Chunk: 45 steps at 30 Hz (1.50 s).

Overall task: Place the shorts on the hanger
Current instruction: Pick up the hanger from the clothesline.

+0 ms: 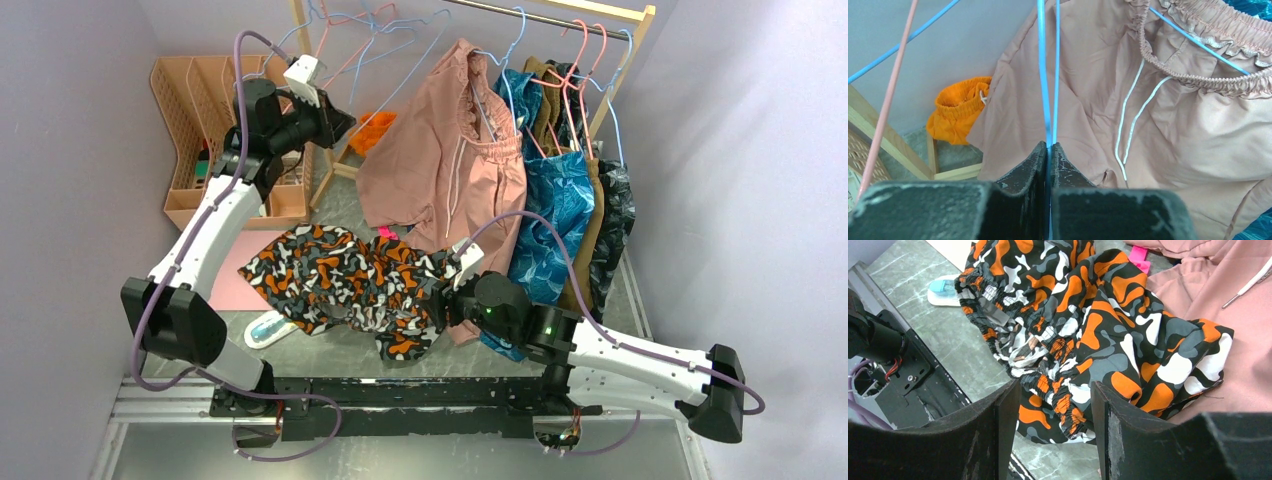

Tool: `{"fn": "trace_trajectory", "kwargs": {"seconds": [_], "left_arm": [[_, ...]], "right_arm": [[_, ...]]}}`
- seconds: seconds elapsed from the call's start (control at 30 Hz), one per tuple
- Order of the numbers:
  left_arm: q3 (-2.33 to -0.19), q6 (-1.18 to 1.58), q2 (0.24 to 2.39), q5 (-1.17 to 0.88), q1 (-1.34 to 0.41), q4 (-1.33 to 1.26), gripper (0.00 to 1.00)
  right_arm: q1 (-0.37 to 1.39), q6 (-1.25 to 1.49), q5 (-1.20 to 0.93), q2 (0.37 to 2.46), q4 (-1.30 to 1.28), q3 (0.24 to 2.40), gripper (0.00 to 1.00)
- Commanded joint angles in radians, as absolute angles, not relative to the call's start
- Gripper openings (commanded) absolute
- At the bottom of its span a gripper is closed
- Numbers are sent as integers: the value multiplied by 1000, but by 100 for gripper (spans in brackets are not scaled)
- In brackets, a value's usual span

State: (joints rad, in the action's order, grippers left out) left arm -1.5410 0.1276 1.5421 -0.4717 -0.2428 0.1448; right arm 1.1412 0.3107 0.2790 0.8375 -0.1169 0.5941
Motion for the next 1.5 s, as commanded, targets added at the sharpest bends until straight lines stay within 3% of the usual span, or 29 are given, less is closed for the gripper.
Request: {"fn": "trace_trajectory", "kwargs": {"seconds": [0.0, 0.87, 1.23, 1.37, 1.47], "left_arm": [[-1465, 140, 1468, -491, -238, -52, 7], [-1221, 217, 1387, -425, -245, -466, 7], [-1034, 302, 1398, -385, -262, -854, 7], [-1048, 302, 1415, -385, -267, -808, 7], [-1057, 268, 1410, -410, -267, -733, 30]], "right_arm": [[1147, 308, 302, 836, -102, 578, 57], [1147, 307, 315, 864, -115, 587, 55], [1147, 308, 319, 875, -119, 586, 55], [1146, 310, 327, 873, -126, 589, 55], [1146, 311, 328, 867, -128, 588, 55]]}}
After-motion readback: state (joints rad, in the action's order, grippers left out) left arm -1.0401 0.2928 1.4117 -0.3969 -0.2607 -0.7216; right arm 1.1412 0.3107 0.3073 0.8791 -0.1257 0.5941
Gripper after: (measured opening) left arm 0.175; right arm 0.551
